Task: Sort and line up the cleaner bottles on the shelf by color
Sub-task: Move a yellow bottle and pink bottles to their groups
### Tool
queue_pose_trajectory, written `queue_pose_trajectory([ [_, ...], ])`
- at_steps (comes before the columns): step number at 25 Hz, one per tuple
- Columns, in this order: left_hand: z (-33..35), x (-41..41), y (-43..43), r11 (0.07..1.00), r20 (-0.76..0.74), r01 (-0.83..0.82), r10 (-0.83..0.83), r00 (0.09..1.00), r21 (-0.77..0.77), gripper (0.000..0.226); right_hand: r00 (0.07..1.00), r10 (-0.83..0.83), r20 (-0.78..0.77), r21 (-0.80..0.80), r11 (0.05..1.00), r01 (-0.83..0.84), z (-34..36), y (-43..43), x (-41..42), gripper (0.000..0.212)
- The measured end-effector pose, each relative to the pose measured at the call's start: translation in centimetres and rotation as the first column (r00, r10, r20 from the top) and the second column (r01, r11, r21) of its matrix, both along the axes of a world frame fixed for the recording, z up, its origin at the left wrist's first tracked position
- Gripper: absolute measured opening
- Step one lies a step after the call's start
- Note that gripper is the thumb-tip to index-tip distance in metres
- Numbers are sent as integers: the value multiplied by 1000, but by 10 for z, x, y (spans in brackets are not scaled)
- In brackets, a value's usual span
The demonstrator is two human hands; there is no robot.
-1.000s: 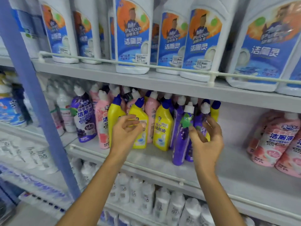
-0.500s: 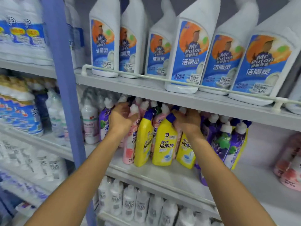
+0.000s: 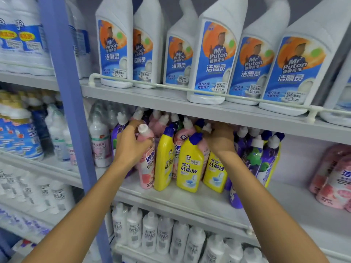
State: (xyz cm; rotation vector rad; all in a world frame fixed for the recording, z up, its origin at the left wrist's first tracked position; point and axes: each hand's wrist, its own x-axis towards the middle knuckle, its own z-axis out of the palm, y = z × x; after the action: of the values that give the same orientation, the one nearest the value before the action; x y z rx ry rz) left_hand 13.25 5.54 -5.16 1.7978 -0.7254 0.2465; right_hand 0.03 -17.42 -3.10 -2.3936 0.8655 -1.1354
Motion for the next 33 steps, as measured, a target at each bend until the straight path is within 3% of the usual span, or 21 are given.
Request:
queue_pose_trajectory([
  [2,-10,-6,14,1000,22,-8,7,1000,17,39,1000,-8,29,-2,1000,8,-16,-2,-7,24],
  [6,-16,-17,29,999,60,-28,27,998,16,45,987,24,157,82,996,-38,-19,6,-12,24],
  [10,-3,-35,32,999,27,-39,38,999,27,44,993,-43,113,151,988,25,-9,9,-5,24],
  [13,-5,-67,53,991,90,-104,96,991,88,42,941,-60,334,159,987,6,-17,34,-26,39],
  [15,-18,-107,78,982,93,-189,187,978,9,47,864,-51,502,268,958,-99,-70,94,-57,57],
  [16,-22,-125,85,978,89,-199,205,975,-68,50,868,12,497,353,911,-214,-103,140,-70,66],
  [17,-27,-131,83,967,97,-218,232,968,-132,52,893,87,442,386,880,-277,-131,171,-69,69],
  [19,-28,-129,69,964,117,-238,251,961,-115,52,969,161,186,297,931,-211,-172,190,-57,55],
  [20,-26,-124,63,972,121,-214,225,967,-97,52,987,156,30,265,951,-158,-176,184,-42,44],
  [21,-22,-116,61,973,120,-208,219,968,-96,50,994,111,-25,254,962,-101,-169,170,-27,35],
  [23,-16,-101,64,973,98,-203,214,972,-110,47,992,97,-80,265,961,-73,-147,142,-14,28],
  [27,-17,-92,71,982,75,-158,166,983,-108,46,959,218,-179,186,965,-185,-130,124,-35,26],
  [30,-16,-87,68,991,110,-110,118,987,-82,49,944,281,-173,204,948,-245,-127,114,-47,11],
  [33,-9,-77,66,992,121,-112,119,985,-60,48,891,362,-273,181,929,-322,-125,108,-58,42],
])
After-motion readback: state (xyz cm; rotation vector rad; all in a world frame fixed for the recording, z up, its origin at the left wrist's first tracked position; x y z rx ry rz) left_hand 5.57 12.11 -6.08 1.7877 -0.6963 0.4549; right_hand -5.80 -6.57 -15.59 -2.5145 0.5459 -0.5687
